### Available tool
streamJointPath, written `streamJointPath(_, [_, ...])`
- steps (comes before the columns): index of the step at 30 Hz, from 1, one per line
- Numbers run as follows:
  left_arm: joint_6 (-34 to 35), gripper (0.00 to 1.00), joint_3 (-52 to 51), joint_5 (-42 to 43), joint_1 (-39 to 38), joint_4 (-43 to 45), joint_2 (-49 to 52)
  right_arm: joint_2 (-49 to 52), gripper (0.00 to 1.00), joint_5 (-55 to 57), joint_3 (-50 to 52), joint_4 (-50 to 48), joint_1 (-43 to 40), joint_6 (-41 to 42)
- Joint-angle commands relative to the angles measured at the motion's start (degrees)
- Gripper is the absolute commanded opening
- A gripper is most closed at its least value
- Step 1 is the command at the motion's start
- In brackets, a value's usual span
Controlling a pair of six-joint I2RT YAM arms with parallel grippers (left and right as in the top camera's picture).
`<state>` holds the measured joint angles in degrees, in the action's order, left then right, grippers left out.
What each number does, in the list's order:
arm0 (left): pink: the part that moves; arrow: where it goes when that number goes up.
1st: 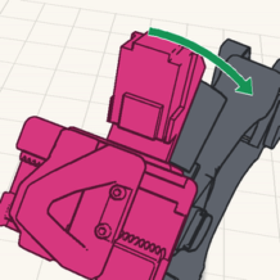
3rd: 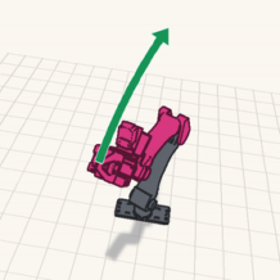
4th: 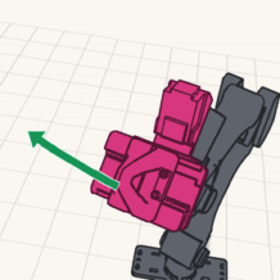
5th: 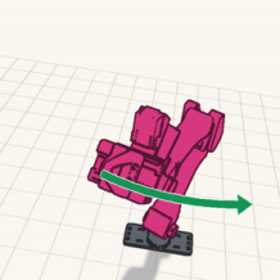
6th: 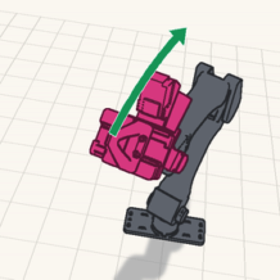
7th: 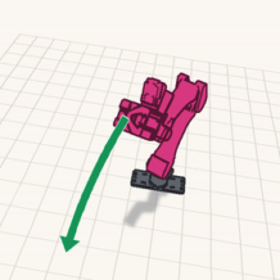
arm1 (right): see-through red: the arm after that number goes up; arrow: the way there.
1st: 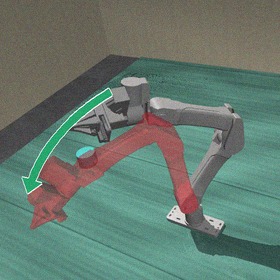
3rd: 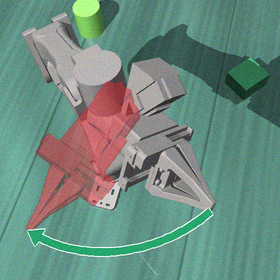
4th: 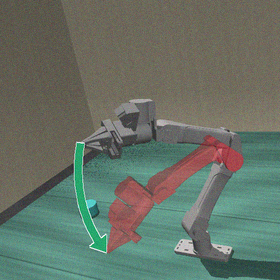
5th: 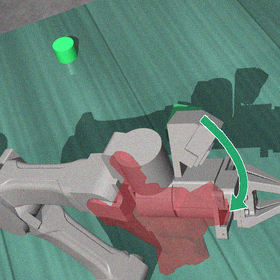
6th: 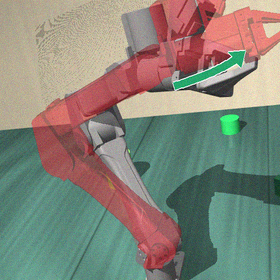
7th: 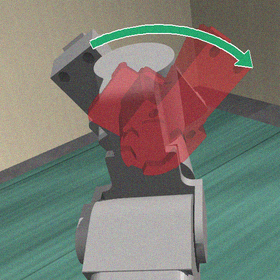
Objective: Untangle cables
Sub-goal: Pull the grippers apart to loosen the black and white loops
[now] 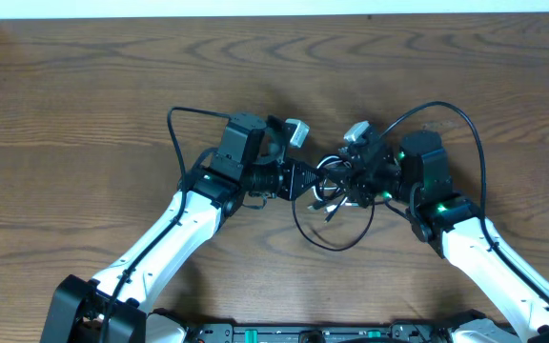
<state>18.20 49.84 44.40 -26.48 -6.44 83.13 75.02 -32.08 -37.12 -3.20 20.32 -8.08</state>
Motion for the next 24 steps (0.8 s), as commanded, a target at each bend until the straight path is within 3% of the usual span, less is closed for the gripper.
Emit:
streamJointPath(1, [-2.8, 0.08, -0.1, -1.6, -0.1, -0.8, -0.8, -0.1, 0.34, -4.8, -0.3, 1.4, 0.3, -4.0])
streamJointPath(2, [-2.8, 0.07, -0.1, -1.6, 0.0, -0.8, -0.8, -0.1, 0.27, -4.7, -0.3, 2.0, 0.3, -4.0])
streamJointPath(3, [-2.8, 0.07, -0.1, -1.6, 0.1, -0.8, -0.8, -0.1, 0.27, -3.9, -0.3, 2.9, 0.3, -4.3])
streamJointPath(8, [-3.0, 0.07, -0.1, -1.5, 1.0, -0.9, -0.9, -0.1, 0.45, 2.6, -0.3, 7.3, 0.3, -10.3])
streamJointPath(17, [-3.0, 0.08, -0.1, -1.5, 1.0, -4.2, -0.9, -0.1, 0.53, 10.6, -0.3, 7.2, 0.3, -22.5])
streamJointPath(24, [-3.0, 0.07, -0.1, 1.5, 1.0, -4.0, -0.9, -0.1, 0.53, 9.7, -0.3, 4.8, 0.3, -22.6])
